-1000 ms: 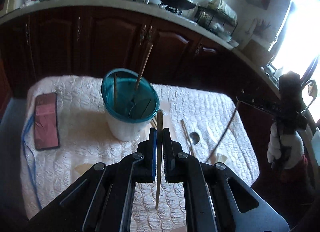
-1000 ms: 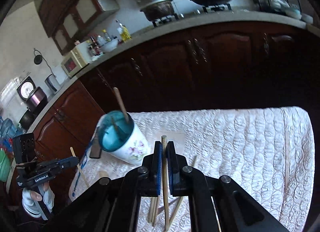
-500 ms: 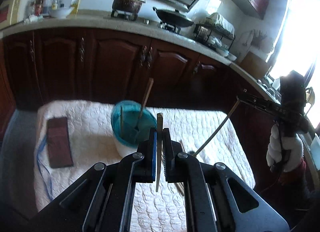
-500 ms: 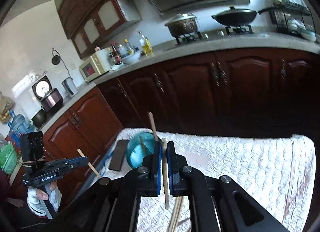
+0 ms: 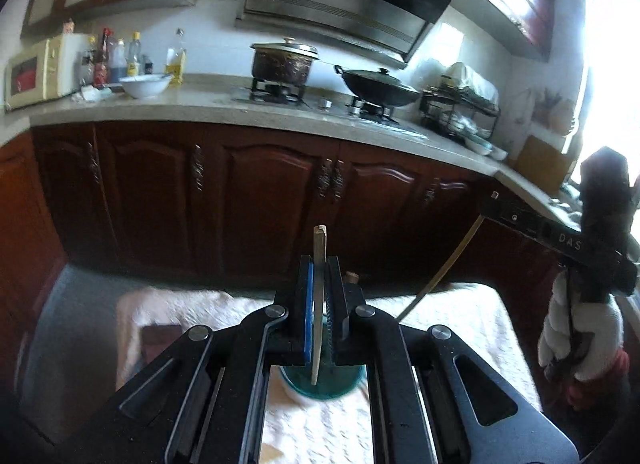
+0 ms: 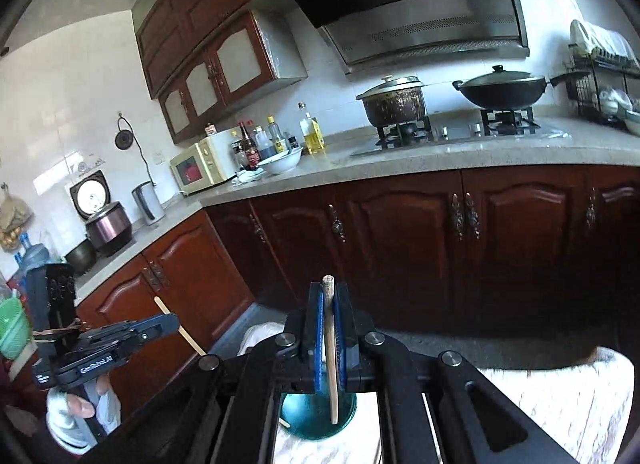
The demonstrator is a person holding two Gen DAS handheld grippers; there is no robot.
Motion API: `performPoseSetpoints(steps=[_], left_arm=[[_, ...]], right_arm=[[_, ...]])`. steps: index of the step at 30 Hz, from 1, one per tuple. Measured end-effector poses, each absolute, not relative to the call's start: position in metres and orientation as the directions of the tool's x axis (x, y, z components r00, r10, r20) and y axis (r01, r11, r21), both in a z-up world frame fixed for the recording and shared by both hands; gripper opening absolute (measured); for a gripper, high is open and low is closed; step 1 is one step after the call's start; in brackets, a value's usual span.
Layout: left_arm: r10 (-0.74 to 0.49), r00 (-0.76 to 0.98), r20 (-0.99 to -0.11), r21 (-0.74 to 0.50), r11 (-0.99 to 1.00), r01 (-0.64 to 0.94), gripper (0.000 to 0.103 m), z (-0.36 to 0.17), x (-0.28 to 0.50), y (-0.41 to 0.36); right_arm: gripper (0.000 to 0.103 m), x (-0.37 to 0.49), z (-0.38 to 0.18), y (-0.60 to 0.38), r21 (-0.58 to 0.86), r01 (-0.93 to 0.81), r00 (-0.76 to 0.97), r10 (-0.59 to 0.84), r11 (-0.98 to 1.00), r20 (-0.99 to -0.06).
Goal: Organize utensils
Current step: 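Lift both chopsticks and carry them over the cup, then lower both chopsticks into the cup and open both tools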
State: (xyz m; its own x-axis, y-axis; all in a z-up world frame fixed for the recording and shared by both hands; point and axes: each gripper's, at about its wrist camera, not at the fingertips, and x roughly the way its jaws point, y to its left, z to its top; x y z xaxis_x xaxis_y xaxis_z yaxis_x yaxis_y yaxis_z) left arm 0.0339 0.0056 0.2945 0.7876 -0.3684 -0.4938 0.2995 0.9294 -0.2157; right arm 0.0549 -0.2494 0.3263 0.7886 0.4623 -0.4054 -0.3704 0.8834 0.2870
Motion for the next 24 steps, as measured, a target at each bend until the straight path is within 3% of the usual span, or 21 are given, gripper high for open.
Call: performPoseSetpoints(steps=[24], left_arm=[[-0.296, 0.722, -0.625, -0.162, 0.954, 0.251, 0.004, 0.207, 0.071, -0.025]], right_arm=[[0.005, 0.131, 0.207, -0.22, 0.371, -0.325, 0.67, 0.489, 0.87, -0.558]])
